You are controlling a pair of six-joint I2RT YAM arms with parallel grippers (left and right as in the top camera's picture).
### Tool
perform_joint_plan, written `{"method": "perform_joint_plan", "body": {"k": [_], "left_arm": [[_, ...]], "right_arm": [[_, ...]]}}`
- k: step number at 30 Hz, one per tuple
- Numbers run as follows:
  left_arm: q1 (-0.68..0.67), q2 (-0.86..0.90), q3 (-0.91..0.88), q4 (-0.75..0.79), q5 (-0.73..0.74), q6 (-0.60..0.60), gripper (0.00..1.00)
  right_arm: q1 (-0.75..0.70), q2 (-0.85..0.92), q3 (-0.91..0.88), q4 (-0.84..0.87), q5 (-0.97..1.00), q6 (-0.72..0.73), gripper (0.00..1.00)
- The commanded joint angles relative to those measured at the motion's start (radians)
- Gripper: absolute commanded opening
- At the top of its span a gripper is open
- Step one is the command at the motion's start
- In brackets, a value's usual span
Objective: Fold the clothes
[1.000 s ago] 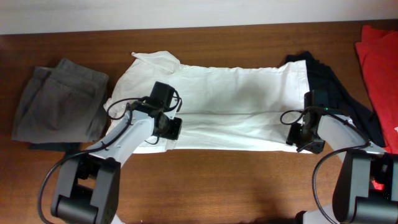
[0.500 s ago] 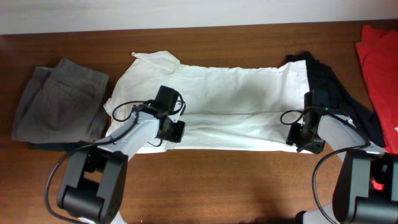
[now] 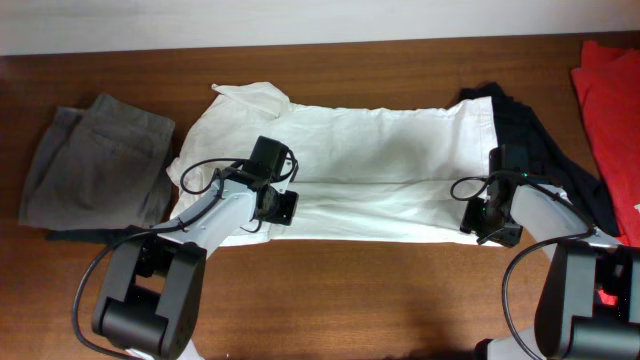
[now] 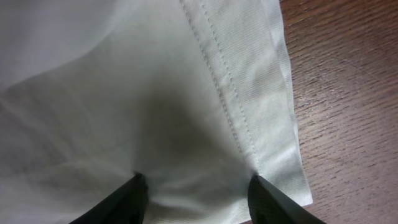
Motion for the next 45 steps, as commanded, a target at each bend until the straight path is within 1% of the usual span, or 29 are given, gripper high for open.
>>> {"method": "perform_joint_plan", "body": {"k": [1, 7, 12, 13, 16, 19, 20, 21, 27, 29, 35, 39, 45], "left_arm": [[-0.001, -0.002, 0.044, 0.0, -0.085, 0.0, 0.0], [0.003, -0.009, 0.154, 0.02, -0.236, 0.023, 0.0], [0.003, 0.002, 0.155, 0.045, -0.241, 0.022, 0.0], [0.003, 0.005, 0.155, 0.04, -0.24, 0.022, 0.02], [0.003, 0.014, 0.155, 0.019, -0.24, 0.022, 0.31], [0.003, 0.018, 0.155, -0.015, -0.241, 0.022, 0.38], [0.003, 0.018, 0.155, -0.023, -0.241, 0.022, 0.43], [0.003, 0.018, 0.155, -0.035, -0.241, 0.022, 0.45], [0.003, 0.018, 0.153, -0.092, -0.242, 0.022, 0.46], [0.003, 0.018, 0.142, -0.091, -0.245, 0.022, 0.48], [0.008, 0.018, 0.102, -0.091, -0.245, 0.014, 0.48], [0.041, 0.018, 0.058, -0.09, -0.245, 0.009, 0.48], [0.131, 0.018, 0.0, -0.076, -0.243, -0.035, 0.48]], "right_arm": [[-0.003, 0.009, -0.022, 0.01, -0.011, 0.005, 0.57], [-0.003, 0.009, -0.022, 0.01, -0.011, 0.005, 0.57], [-0.003, 0.009, -0.022, 0.01, -0.011, 0.005, 0.57], [-0.003, 0.009, -0.022, 0.01, -0.011, 0.005, 0.57], [-0.003, 0.009, -0.022, 0.011, -0.011, 0.005, 0.57], [-0.003, 0.009, -0.022, 0.011, -0.011, 0.005, 0.57], [-0.003, 0.009, -0.022, 0.01, -0.011, 0.005, 0.57], [-0.003, 0.009, -0.022, 0.01, -0.011, 0.005, 0.57], [-0.003, 0.009, -0.022, 0.01, -0.011, 0.005, 0.57], [-0.003, 0.009, -0.022, 0.01, -0.011, 0.005, 0.57], [-0.003, 0.009, -0.022, 0.006, -0.008, 0.005, 0.57], [-0.003, 0.009, -0.022, -0.003, -0.002, 0.005, 0.56], [-0.004, 0.009, -0.022, -0.012, 0.017, 0.005, 0.49]]}}
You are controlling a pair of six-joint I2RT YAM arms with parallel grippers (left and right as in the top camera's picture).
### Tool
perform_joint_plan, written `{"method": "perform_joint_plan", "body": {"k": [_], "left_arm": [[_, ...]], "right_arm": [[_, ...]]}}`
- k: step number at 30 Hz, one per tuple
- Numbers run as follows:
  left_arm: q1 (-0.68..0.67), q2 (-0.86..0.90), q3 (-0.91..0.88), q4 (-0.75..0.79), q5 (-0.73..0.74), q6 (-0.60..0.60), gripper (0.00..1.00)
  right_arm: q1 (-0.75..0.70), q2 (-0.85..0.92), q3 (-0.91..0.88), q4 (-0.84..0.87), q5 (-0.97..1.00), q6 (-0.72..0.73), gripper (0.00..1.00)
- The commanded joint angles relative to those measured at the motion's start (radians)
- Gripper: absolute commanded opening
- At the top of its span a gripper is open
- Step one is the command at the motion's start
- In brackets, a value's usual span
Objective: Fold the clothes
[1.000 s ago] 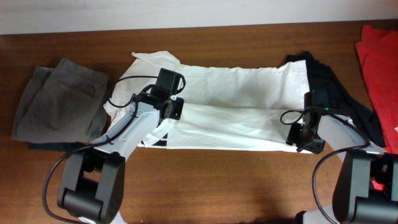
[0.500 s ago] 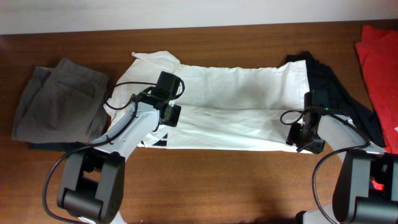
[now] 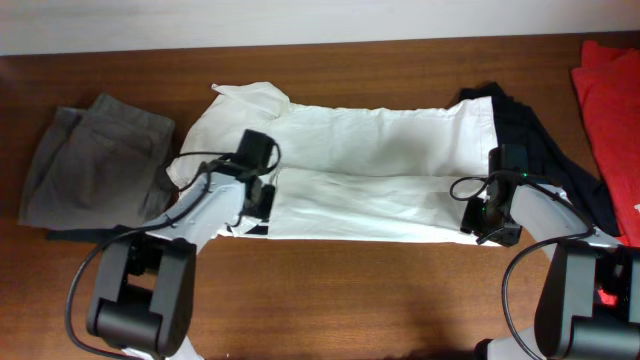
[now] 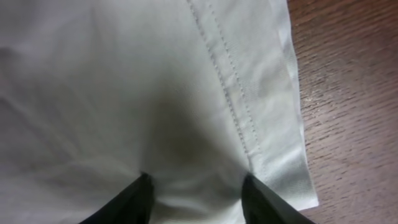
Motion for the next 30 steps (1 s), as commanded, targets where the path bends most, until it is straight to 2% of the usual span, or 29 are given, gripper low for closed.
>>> {"method": "perform_joint_plan", "body": {"k": [1, 7, 13, 17, 23, 30], "left_arm": [[0.058, 0.016, -0.034, 0.008, -0.011, -0.035, 0.48], [0.119, 0.016, -0.087, 0.022, 0.024, -0.046, 0.48], [0.127, 0.016, -0.108, 0.016, 0.056, -0.072, 0.49], [0.127, 0.016, -0.116, -0.037, 0.137, -0.073, 0.49], [0.128, 0.016, -0.152, -0.172, 0.138, -0.2, 0.49], [0.127, 0.016, -0.186, -0.253, 0.208, -0.203, 0.48]], "right_arm": [[-0.004, 0.009, -0.022, -0.015, 0.032, 0.006, 0.48], [-0.005, 0.009, -0.022, -0.051, 0.071, 0.013, 0.45], [-0.005, 0.009, -0.022, -0.067, 0.107, 0.087, 0.45], [-0.005, 0.009, -0.022, -0.136, 0.115, 0.087, 0.45], [-0.025, 0.009, -0.022, -0.233, 0.115, 0.114, 0.46], [-0.115, 0.009, -0.022, -0.284, 0.115, 0.137, 0.46]]}}
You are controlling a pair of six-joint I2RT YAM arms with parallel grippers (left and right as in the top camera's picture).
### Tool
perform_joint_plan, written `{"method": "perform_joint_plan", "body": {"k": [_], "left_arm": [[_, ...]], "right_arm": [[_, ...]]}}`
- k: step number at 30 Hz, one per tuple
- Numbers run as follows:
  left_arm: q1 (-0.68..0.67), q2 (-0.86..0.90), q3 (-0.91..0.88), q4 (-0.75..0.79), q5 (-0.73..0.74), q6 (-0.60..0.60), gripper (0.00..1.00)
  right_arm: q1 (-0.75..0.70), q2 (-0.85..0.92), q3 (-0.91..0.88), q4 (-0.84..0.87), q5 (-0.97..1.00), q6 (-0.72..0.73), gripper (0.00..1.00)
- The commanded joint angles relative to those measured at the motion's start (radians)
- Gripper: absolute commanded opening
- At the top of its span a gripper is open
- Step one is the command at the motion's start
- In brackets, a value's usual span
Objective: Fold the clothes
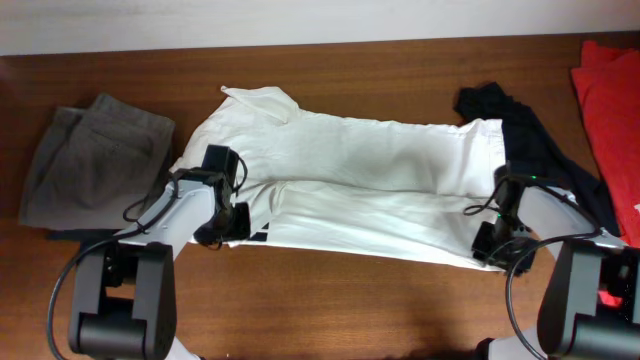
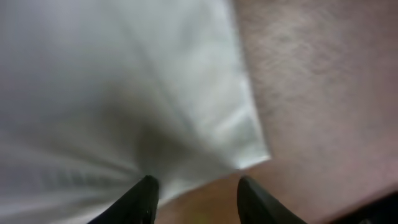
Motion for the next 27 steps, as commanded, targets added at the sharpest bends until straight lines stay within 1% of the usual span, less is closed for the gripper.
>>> {"method": "perform_joint_plan", "body": {"k": [1, 2, 5, 10, 15, 16, 18, 20, 21, 22, 24, 27], "left_arm": [[0.0, 0.064, -0.095, -0.064, 0.042, -0.017, 0.47], [0.0, 0.064, -0.098, -0.068, 0.041, -0.017, 0.43], [0.002, 0.063, -0.098, -0.071, 0.037, -0.017, 0.38], [0.002, 0.04, -0.097, -0.031, 0.03, -0.017, 0.4], [0.002, -0.074, -0.064, -0.021, 0.008, -0.017, 0.45], [0.002, -0.108, -0.06, -0.021, -0.015, -0.017, 0.46], [0.002, -0.178, -0.057, -0.021, -0.067, -0.036, 0.52], [0.002, -0.249, -0.057, -0.021, -0.135, -0.073, 0.63], [0.002, -0.274, -0.057, -0.02, -0.171, -0.098, 0.71], [0.003, -0.293, -0.057, -0.017, -0.198, -0.113, 0.73], [0.014, -0.323, -0.057, 0.012, -0.225, -0.118, 0.76], [0.042, -0.319, -0.057, 0.051, -0.206, -0.118, 0.76]], "right_arm": [[-0.065, 0.008, -0.01, -0.003, 0.035, 0.027, 0.46], [-0.079, 0.008, -0.01, 0.0, 0.035, 0.027, 0.46], [-0.119, 0.008, -0.01, 0.0, 0.034, 0.027, 0.46], [-0.126, 0.008, -0.01, 0.016, 0.027, 0.027, 0.47], [-0.126, 0.008, -0.01, 0.018, 0.027, 0.027, 0.48], [-0.126, 0.008, -0.01, 0.018, 0.027, 0.027, 0.5], [-0.126, 0.008, -0.01, 0.017, 0.027, 0.027, 0.51], [-0.126, 0.008, -0.01, 0.018, 0.027, 0.027, 0.52], [-0.126, 0.008, -0.01, 0.018, 0.026, 0.027, 0.53], [-0.126, 0.008, -0.01, 0.018, 0.023, 0.027, 0.53], [-0.126, 0.008, -0.01, 0.022, 0.023, 0.027, 0.54], [-0.126, 0.008, -0.01, 0.03, 0.023, 0.027, 0.54]]}}
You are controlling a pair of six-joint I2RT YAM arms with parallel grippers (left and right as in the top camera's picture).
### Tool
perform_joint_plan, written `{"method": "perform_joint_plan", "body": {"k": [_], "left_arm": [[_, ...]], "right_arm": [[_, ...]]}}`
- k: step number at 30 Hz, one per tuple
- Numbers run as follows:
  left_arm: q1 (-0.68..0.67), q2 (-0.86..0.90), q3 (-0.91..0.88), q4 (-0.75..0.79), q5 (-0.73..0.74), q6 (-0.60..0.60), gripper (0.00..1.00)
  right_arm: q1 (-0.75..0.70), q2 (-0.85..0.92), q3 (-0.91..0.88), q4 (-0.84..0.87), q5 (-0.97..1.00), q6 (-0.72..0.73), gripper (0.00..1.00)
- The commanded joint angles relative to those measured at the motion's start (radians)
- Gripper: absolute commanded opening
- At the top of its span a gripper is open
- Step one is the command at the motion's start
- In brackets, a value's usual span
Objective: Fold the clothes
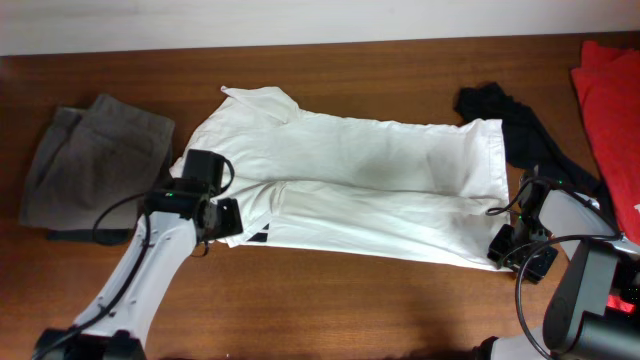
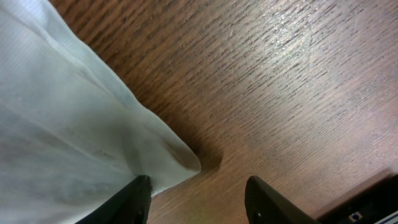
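Note:
White trousers [image 1: 370,190] lie lengthwise across the table, waist to the left and leg hems to the right. In the right wrist view, one hem corner [image 2: 177,158] rests flat on the wood. My right gripper [image 2: 196,183] is open; the corner lies just ahead of the left finger [image 2: 138,194] and only bare wood lies between the two. From overhead, the right gripper [image 1: 508,243] sits just off the near right hem. My left gripper [image 1: 222,216] is low at the waist's near edge, its jaws too small to read.
Folded grey trousers [image 1: 95,160] lie at the far left. A black garment [image 1: 525,130] is bunched just beyond the white hems, with a red garment [image 1: 610,100] at the right edge. Bare wooden table [image 1: 350,300] runs along the near side.
My right gripper has let go of the hem corner, stands wider, and sits a little further right over bare wood. The left arm has shifted left and nearer. The trousers lie unchanged.
At first both grippers were at the near edge of the white trousers, the right one with the hem between its fingers, the hems against the black garment. Later the trousers lay nearer and slanted, clear of the black garment. Now the right gripper is open beside the hem.

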Motion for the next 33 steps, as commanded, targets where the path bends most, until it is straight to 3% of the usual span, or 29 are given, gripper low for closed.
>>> {"method": "perform_joint_plan", "body": {"k": [1, 16, 17, 18, 20, 24, 33], "left_arm": [[0.039, 0.012, 0.003, 0.024, -0.048, -0.032, 0.76], [0.163, 0.213, 0.003, 0.107, 0.034, -0.02, 0.76], [0.163, 0.213, 0.003, 0.111, 0.034, -0.02, 0.72], [0.163, 0.213, 0.003, 0.109, 0.034, -0.02, 0.53], [0.163, 0.213, 0.003, 0.096, 0.034, -0.02, 0.33], [0.163, 0.213, 0.002, 0.033, 0.022, -0.02, 0.02], [0.167, 0.213, 0.002, -0.233, -0.157, -0.099, 0.0]], "right_arm": [[-0.002, 0.008, -0.01, 0.016, 0.011, 0.01, 0.54], [-0.002, 0.008, -0.01, 0.031, 0.003, 0.009, 0.55], [-0.002, 0.008, -0.01, 0.031, 0.003, 0.01, 0.54], [-0.002, 0.008, -0.01, 0.03, 0.003, 0.009, 0.54], [-0.002, 0.008, -0.01, 0.03, 0.003, 0.009, 0.54], [-0.002, 0.008, -0.01, 0.03, 0.003, 0.009, 0.54], [-0.003, 0.008, -0.01, 0.027, 0.004, 0.005, 0.54]]}}
